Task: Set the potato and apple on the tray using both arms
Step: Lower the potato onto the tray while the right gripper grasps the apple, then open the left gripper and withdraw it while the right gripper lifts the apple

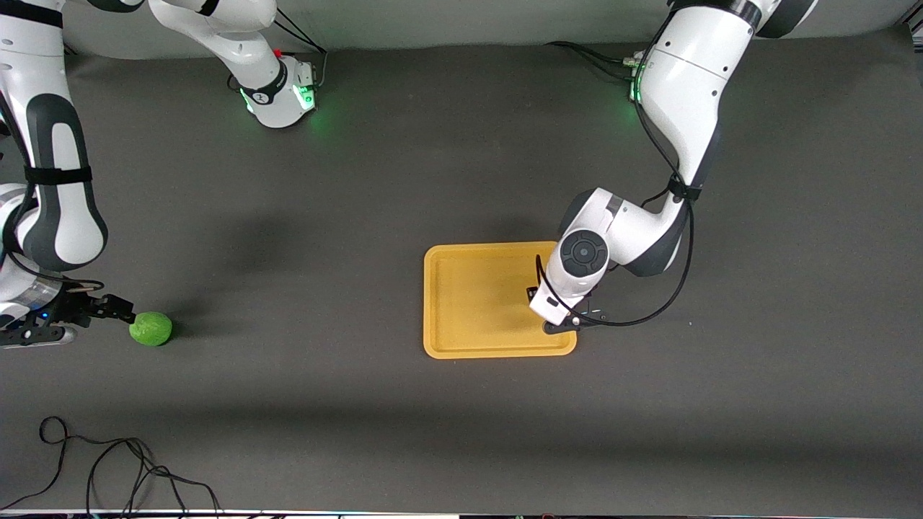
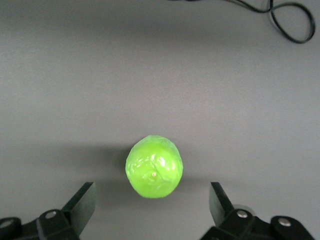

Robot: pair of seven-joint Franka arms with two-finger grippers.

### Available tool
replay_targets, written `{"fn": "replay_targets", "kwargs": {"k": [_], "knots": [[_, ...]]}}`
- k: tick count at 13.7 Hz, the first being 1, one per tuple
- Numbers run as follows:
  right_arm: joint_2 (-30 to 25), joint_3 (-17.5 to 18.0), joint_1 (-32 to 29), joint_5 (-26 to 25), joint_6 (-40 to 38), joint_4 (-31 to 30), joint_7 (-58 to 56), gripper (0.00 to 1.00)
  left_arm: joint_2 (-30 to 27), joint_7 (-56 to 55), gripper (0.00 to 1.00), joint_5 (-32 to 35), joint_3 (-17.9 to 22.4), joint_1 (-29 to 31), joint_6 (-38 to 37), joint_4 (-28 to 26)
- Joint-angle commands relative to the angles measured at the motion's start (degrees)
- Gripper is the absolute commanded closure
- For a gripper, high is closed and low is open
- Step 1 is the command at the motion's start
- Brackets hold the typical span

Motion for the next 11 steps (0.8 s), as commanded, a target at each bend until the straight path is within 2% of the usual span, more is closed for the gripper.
{"fn": "replay_targets", "kwargs": {"k": [1, 3, 5, 9, 11], "knots": [[2.9, 0.0, 0.4, 3.1, 2.1, 0.0, -0.9, 0.00, -0.5, -1.7, 0.01, 1.3, 0.9, -0.9, -0.5, 0.8], [4.8, 0.6, 0.4, 3.3, 4.3, 0.0, -0.9, 0.00, -3.9, -1.1, 0.01, 1.3, 1.2, 0.4, -1.9, 0.9], [6.4, 1.1, 0.4, 3.4, 6.0, 0.0, -0.9, 0.00, -10.1, 0.4, 0.01, 1.2, 0.7, 4.9, -6.0, 0.9], [8.8, 1.5, 0.1, 4.5, 6.4, 0.1, -1.0, 0.00, -21.1, 8.5, 0.00, 1.3, 1.1, 11.6, -17.6, 0.8], [9.4, 1.5, -0.3, 4.6, 6.5, 0.3, -1.8, 0.00, -26.0, 17.5, 0.00, 1.5, 1.1, 17.1, -22.2, 0.4]]}}
